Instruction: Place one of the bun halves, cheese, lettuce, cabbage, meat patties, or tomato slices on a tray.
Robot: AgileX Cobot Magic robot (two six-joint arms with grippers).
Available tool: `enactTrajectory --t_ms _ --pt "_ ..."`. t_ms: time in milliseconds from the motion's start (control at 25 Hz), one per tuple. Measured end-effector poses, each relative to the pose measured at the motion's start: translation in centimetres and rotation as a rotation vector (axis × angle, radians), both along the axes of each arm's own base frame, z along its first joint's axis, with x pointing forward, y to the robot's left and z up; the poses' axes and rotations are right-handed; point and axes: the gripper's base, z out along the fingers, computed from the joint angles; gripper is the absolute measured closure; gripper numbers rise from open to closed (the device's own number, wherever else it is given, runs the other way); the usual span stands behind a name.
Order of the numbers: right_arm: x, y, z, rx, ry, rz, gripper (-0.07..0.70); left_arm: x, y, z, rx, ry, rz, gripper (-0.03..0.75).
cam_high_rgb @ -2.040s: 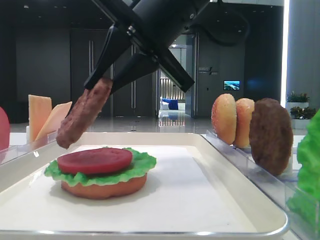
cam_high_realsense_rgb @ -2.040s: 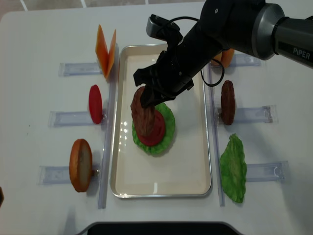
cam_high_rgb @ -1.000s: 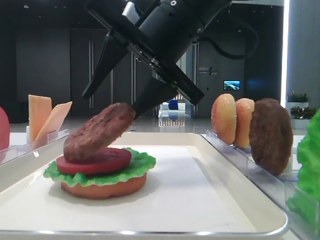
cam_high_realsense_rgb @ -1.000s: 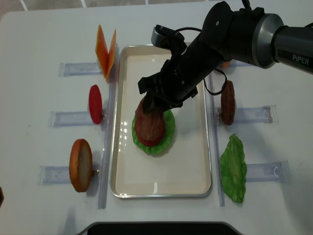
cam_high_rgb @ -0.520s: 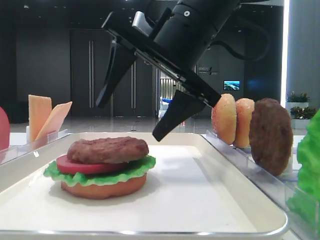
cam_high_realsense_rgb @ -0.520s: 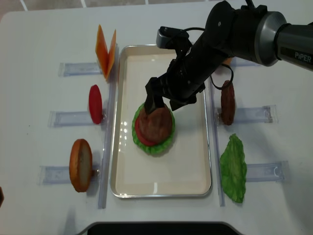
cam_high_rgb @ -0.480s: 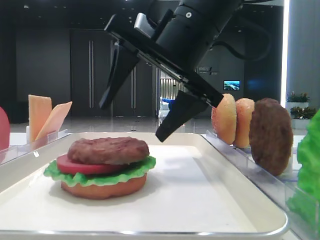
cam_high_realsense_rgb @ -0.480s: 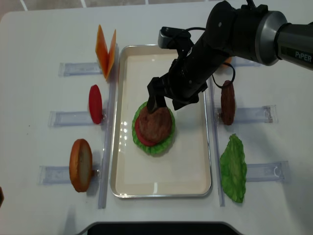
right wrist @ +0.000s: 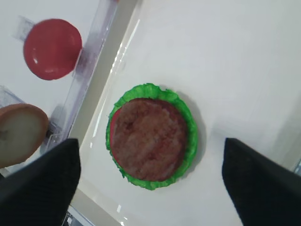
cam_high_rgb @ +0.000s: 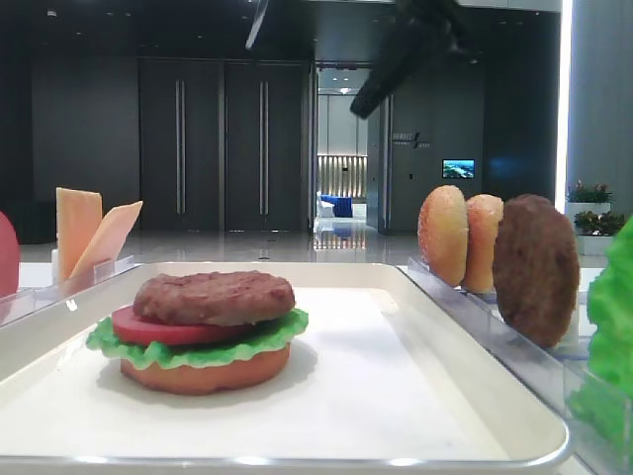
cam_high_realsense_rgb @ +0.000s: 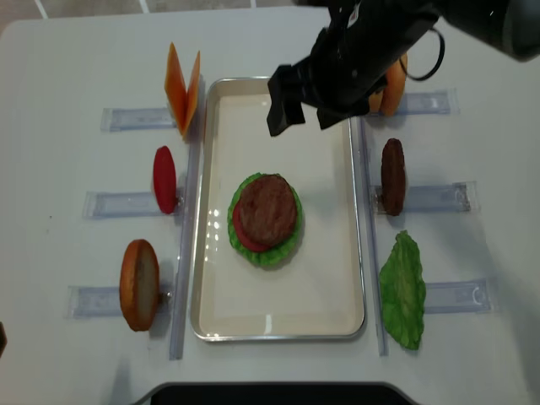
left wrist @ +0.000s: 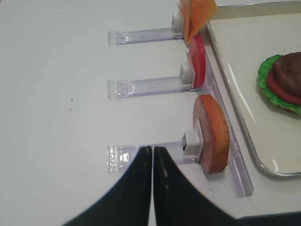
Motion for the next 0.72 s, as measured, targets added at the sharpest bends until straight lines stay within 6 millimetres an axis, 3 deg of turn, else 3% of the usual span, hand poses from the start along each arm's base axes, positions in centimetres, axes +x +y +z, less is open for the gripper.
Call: enactTrajectory --t_ms 120,280,400,520,640,720 --pt "-0.1 -0.8 2.3 -0.056 -0.039 -0.022 0.05 0.0 0.0 0.0 0.0 0.0 0.0 0.716" --pt "1.0 -3.4 2.2 -0.243 -0.053 -0.107 0.05 0.0 0.0 0.0 0.0 0.0 0.0 0.716" --pt "3.1 -8.1 2.0 -0.324 -0.022 -0.227 0.052 0.0 0.0 0.0 0.0 0.0 0.0 0.716" --pt "5.0 -14.9 1.8 -0.373 0.022 -0.387 0.052 0.0 0.0 0.0 0.0 0.0 0.0 0.716" --pt "5.7 -20.9 1.8 -0.425 0.054 -0.526 0.059 0.0 0.0 0.0 0.0 0.0 0.0 0.716" --pt "5.8 -23.8 1.7 -0.447 0.065 -0.591 0.071 0.0 0.0 0.0 0.0 0.0 0.0 0.716"
